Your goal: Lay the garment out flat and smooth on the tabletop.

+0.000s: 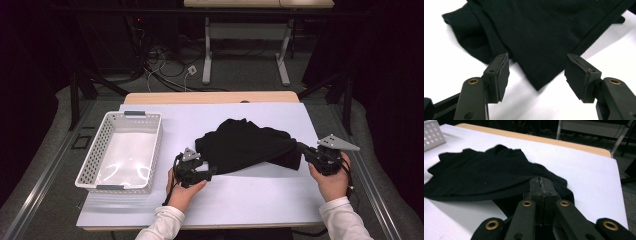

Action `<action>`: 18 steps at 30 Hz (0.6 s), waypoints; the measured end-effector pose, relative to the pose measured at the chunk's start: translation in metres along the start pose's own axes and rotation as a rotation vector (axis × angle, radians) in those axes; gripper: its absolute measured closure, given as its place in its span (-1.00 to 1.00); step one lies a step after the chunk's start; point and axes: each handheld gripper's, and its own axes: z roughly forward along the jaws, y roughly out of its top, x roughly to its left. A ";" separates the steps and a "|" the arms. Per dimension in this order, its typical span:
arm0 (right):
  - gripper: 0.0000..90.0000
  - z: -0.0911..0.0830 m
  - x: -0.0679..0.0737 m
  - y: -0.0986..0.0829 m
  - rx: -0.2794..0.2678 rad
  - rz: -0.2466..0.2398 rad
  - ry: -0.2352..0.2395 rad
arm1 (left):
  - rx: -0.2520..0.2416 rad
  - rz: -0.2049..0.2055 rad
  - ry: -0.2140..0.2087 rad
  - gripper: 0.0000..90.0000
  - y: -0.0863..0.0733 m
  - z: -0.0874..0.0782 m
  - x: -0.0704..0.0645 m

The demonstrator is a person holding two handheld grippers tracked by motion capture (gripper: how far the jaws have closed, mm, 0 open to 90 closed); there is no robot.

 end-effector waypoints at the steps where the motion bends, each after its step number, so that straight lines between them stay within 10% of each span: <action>1: 0.99 0.000 -0.002 -0.002 0.004 0.002 -0.003 | 0.000 -0.006 0.001 -0.17 0.000 0.000 0.000; 11: 0.99 -0.002 -0.010 -0.017 0.049 0.000 -0.011 | 0.084 -0.008 -0.011 0.00 -0.001 0.018 -0.008; 18: 0.99 0.006 -0.002 -0.023 0.091 -0.026 0.004 | 0.134 0.037 0.035 0.60 0.001 0.023 -0.011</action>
